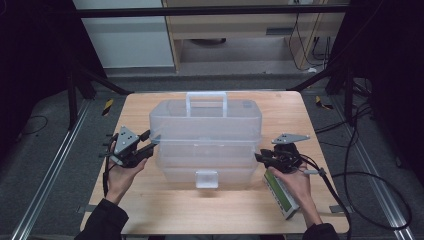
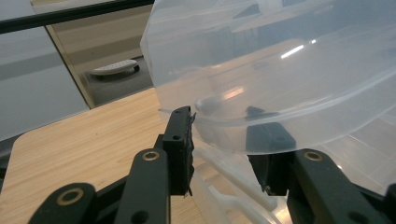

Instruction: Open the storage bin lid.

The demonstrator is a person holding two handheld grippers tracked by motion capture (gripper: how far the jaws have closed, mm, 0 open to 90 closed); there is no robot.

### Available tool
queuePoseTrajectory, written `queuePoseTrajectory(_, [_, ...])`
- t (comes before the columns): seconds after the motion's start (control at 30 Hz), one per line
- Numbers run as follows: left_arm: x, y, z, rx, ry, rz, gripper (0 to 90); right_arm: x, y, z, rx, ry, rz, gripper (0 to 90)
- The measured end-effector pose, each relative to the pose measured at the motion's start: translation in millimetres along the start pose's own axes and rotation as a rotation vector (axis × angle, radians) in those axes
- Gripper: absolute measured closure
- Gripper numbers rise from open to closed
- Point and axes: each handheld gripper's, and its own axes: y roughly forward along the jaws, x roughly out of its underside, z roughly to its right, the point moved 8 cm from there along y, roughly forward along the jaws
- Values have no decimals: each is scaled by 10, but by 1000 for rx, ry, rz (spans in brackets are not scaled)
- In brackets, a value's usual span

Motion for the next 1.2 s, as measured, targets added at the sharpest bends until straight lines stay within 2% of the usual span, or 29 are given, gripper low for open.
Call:
queuePoseTrajectory(0.17, [-21,3,-4,-6,5,-2,618,-3,26,-10,-6,21,-11,709])
queuePoseTrajectory(0.37, [-74,12,-24,-10,6,3,625,-5,40,-29,-6,24,-13,754])
queuePoseTrajectory(0.53, [-149,30,-52,-19,14,9,634,-5,42,-33,-3,19,-11,756])
queuePoseTrajectory(0.73, [-264,70,-106,-22,0,30,643,-3,40,-38,1,24,-11,760])
queuePoseTrajectory(0.83, [-316,95,-123,-29,-22,42,647,-3,39,-37,0,29,-12,760])
queuePoseTrajectory(1.1, [-440,145,-171,-59,-28,49,668,0,39,-32,-2,30,-7,762])
queuePoseTrajectory(1.2, [-480,175,-200,-59,-64,62,671,2,37,-33,-2,34,-8,762])
